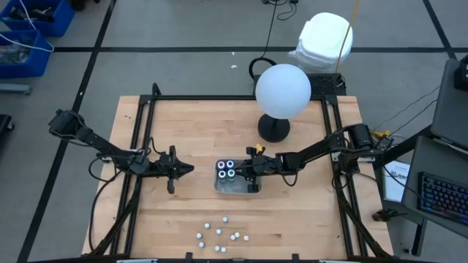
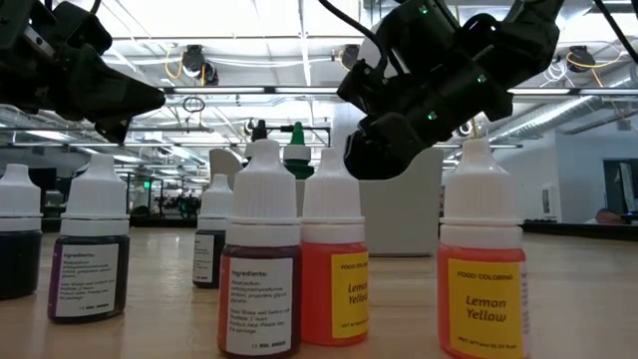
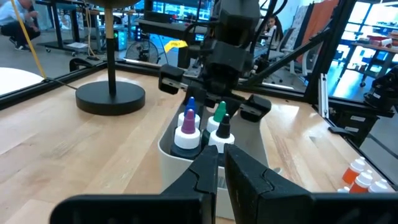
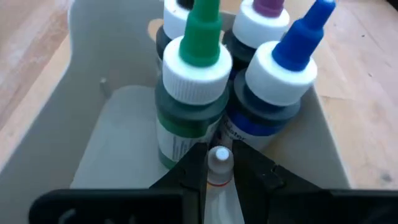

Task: Pick & Place food coloring
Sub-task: Put the small yellow food coloring bottle into the gray bin

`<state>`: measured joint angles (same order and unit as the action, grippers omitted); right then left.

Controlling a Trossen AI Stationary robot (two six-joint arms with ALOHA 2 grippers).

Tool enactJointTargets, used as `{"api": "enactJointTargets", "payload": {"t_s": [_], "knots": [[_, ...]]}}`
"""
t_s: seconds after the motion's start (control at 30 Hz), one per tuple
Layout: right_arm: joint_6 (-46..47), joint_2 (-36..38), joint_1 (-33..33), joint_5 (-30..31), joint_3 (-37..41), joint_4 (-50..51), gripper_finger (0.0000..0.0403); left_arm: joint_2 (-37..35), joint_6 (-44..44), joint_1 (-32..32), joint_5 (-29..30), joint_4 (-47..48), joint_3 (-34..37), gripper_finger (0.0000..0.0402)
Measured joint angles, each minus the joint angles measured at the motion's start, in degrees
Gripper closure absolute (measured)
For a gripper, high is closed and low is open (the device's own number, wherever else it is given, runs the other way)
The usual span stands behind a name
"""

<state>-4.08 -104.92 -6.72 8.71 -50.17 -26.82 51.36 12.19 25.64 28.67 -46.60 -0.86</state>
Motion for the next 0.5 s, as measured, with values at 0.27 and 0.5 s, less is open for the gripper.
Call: {"api": "enactJointTargets", "payload": {"t_s": [0.27, 0.5], "knots": [[0.4, 0.4, 0.0, 0.0, 0.0, -1.3, 0.0296, 0.0, 0.1, 0.0, 0.0, 0.0, 0.0, 0.0369], [-1.2, 2.5, -0.2, 0.2, 0.0, -0.4, 0.0272, 0.7, 4.7, 0.0, -0.1, 0.1, 0.0, 0.0369]]}}
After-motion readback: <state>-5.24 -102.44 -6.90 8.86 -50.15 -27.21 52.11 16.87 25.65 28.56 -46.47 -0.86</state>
